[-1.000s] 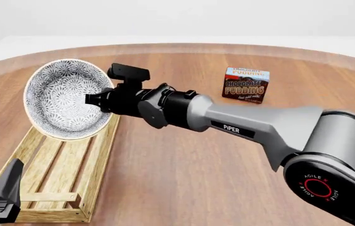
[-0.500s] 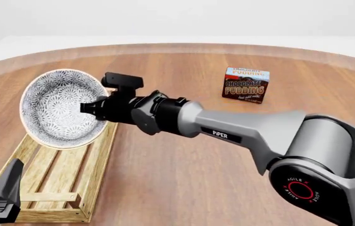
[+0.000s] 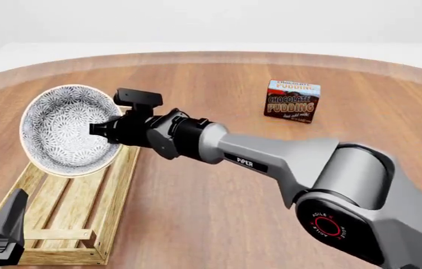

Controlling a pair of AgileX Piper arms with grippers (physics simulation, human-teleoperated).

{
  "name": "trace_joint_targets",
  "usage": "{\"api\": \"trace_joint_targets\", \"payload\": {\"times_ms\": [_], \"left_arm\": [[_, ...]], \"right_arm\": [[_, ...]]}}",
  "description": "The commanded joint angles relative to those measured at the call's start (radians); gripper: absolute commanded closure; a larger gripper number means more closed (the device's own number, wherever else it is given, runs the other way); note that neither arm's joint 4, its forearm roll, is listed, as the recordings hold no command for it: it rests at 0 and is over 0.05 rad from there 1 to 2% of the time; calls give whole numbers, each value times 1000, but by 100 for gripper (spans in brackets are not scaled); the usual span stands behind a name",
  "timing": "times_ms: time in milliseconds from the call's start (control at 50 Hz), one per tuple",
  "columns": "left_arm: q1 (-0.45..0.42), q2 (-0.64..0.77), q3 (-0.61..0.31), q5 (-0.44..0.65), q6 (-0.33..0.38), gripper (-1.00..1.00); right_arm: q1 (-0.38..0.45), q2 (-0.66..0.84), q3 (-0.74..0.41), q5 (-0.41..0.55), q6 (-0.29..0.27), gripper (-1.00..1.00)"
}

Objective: Stack the left bowl on the right bowl and place them in the tray.

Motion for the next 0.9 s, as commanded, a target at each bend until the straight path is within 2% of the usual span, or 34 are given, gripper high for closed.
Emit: {"api": "trace_joint_targets", "payload": {"times_ms": [20, 400, 580, 620, 900], "left_arm": [[0, 0, 0, 0, 0, -100], [0, 0, 0, 0, 0, -100], [0, 0, 0, 0, 0, -100], [0, 0, 0, 0, 0, -100], [0, 0, 0, 0, 0, -100]], "right_arm": [[0, 45, -102, 33, 2, 100], [0, 154, -248, 95, 12, 100], [2, 155, -227, 80, 18, 100], [8, 149, -201, 59, 34, 100], [14, 173, -231, 71, 31, 100]]}}
